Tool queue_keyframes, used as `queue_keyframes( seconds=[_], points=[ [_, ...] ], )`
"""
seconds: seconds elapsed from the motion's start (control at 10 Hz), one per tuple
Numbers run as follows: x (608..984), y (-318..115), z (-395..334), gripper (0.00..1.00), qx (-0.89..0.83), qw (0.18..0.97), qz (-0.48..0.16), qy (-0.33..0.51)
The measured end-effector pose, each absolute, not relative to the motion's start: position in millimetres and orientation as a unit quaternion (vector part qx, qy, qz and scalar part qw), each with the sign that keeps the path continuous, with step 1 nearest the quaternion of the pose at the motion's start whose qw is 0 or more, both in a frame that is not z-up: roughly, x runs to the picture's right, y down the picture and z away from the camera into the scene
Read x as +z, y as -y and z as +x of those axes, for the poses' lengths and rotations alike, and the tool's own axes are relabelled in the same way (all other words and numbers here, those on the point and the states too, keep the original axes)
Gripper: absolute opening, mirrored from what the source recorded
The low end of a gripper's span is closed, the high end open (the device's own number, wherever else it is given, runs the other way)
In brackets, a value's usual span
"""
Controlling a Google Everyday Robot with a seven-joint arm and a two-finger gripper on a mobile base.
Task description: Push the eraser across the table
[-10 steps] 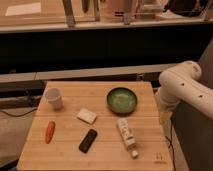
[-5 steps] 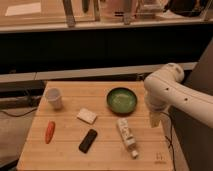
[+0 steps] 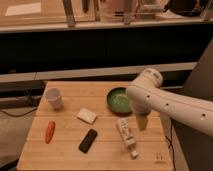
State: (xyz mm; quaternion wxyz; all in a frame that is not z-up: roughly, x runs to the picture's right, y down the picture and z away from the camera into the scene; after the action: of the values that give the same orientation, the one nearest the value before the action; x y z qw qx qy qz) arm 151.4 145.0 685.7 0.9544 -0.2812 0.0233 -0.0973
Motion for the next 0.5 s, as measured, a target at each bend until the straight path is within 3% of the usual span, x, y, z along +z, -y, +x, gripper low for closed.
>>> queue_keyframes(
  seconds=[0.5],
  points=[
    [706,-183,108,0.80,-0.159,0.945,-0.287,0.002]
  ],
)
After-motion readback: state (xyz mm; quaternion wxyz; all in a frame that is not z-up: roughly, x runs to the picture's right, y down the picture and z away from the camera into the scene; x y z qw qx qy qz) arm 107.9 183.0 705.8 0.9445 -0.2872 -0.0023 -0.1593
